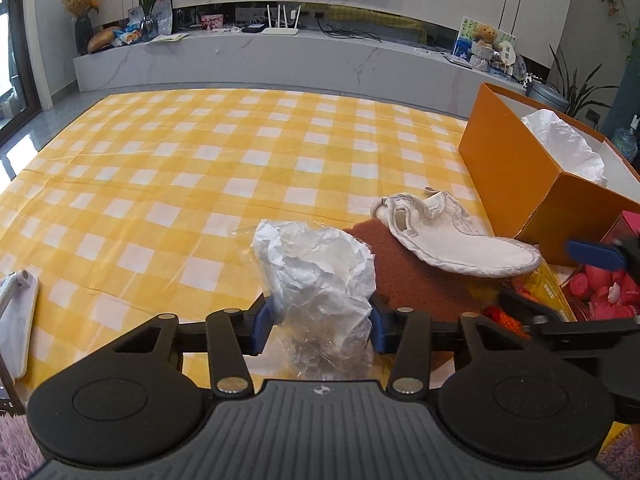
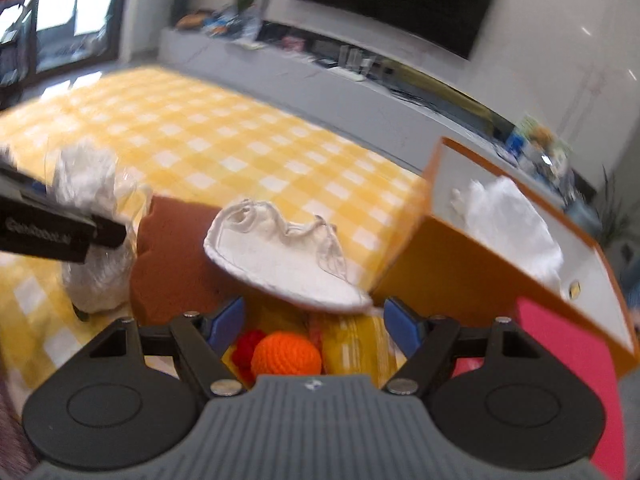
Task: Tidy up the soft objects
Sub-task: 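Grasp the clear plastic bag with the left gripper while the right gripper grasps the white shoe insole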
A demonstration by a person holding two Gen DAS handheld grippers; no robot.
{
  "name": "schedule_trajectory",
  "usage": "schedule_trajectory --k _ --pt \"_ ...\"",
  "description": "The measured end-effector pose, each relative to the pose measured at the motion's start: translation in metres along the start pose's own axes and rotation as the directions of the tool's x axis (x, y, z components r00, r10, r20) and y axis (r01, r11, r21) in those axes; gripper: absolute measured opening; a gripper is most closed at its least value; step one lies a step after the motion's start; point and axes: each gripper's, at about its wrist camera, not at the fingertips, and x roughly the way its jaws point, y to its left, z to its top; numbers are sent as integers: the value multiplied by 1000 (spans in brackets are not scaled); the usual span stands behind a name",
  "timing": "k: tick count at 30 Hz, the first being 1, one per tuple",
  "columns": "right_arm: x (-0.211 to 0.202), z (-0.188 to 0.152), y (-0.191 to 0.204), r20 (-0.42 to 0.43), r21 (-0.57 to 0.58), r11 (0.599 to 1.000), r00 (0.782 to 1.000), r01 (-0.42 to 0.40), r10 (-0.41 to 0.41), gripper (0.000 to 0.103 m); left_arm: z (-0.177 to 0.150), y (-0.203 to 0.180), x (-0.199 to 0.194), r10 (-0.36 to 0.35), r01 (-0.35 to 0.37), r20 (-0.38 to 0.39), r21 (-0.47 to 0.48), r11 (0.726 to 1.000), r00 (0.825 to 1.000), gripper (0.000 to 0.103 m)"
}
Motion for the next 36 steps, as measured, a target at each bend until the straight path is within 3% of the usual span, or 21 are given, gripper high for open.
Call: schedule_trajectory --k 3,7,12,15,21,28,32,36 --pt "16 4 11 -9 -134 991 1000 11 -13 67 0 -3 -1 0 -1 10 15 1000 1000 50" --pt "29 9 19 -13 -216 976 1000 1 -4 54 0 -4 -3 -2 2 21 20 1000 1000 49" --pt "38 12 22 -32 -234 972 999 -10 2 18 0 -1 -9 -9 9 49 3 1000 999 49" --pt "31 13 20 -6 -232 973 1000 -2 1 4 -1 -5 -14 -13 10 75 29 1000 997 49" --pt "5 25 6 57 -171 985 998 -13 23 2 -2 -11 -28 7 -11 110 38 999 994 49" --pt "-49 35 -19 117 13 996 990 -85 83 2 -3 -14 -60 -26 27 144 -6 1000 989 49" --pt "-84 27 -28 134 119 985 985 -125 109 2 0 -21 -80 -61 63 168 -8 998 984 49" --pt "-121 7 -37 165 211 970 983 -118 84 2 -1 -35 -98 -84 82 198 22 996 977 49"
